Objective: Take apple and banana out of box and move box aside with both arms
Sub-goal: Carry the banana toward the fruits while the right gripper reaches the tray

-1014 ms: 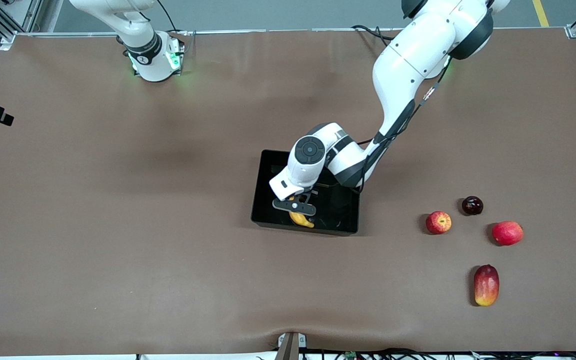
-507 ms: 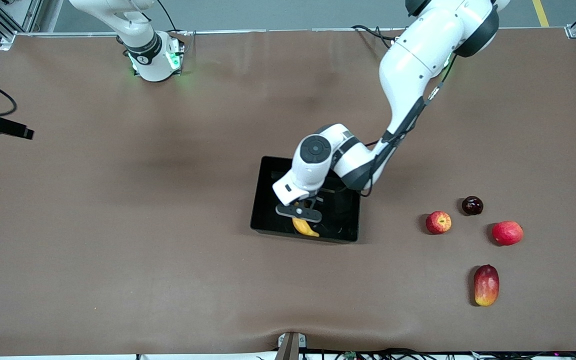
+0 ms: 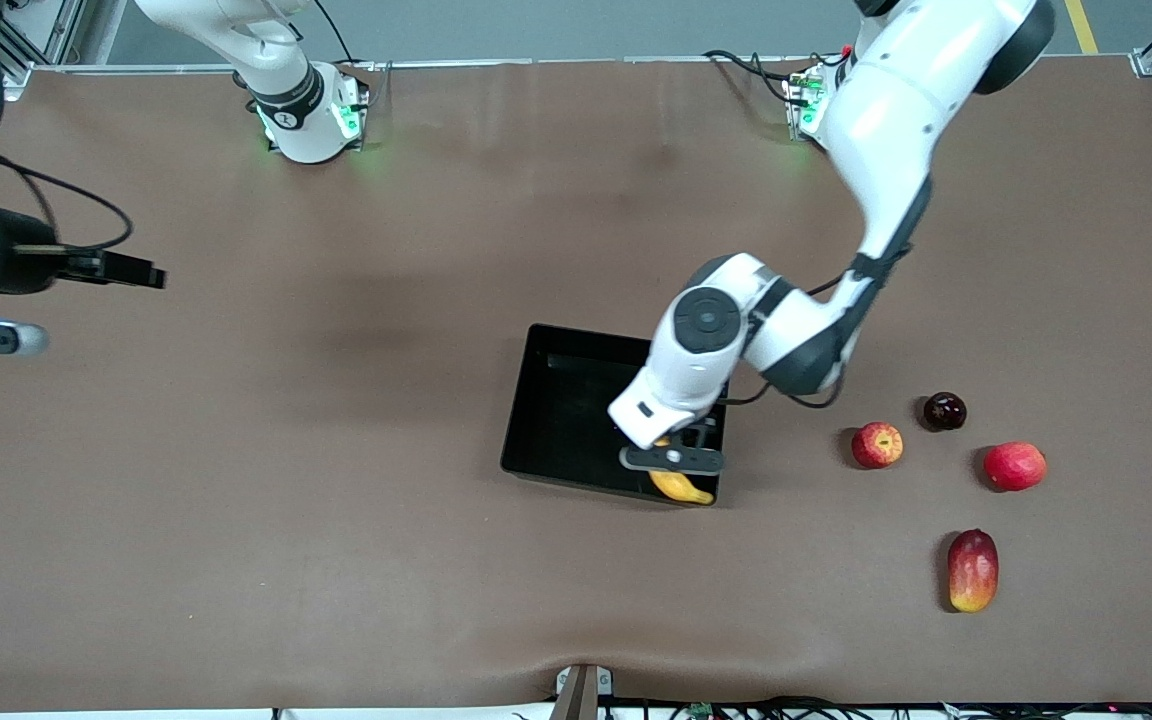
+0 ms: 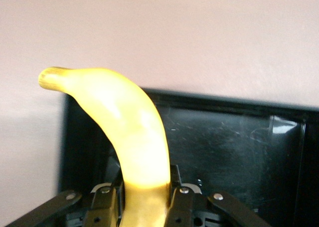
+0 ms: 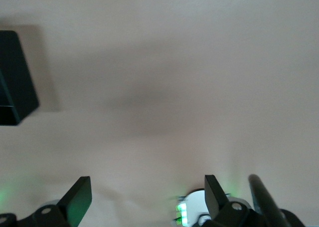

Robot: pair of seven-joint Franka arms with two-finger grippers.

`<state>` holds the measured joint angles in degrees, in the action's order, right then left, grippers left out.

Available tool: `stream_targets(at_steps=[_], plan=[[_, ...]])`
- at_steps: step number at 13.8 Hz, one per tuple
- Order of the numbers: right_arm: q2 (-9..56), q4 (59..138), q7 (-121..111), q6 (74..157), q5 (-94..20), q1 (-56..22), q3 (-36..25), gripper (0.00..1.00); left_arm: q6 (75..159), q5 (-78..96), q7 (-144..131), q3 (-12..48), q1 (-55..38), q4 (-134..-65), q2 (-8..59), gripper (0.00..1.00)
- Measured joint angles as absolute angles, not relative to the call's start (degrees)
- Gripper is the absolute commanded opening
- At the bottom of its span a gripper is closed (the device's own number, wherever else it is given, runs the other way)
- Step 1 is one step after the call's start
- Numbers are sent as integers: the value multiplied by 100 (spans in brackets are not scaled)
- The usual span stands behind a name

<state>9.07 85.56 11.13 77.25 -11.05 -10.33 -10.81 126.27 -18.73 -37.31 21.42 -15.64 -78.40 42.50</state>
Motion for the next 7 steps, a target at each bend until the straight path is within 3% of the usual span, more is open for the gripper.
stream_targets(at_steps=[7], plan=[[1624,8703,3046,9159,-1184,-2895,-1036,100,11851,-1564,-1138,2132,-387,-7871,3773,0]])
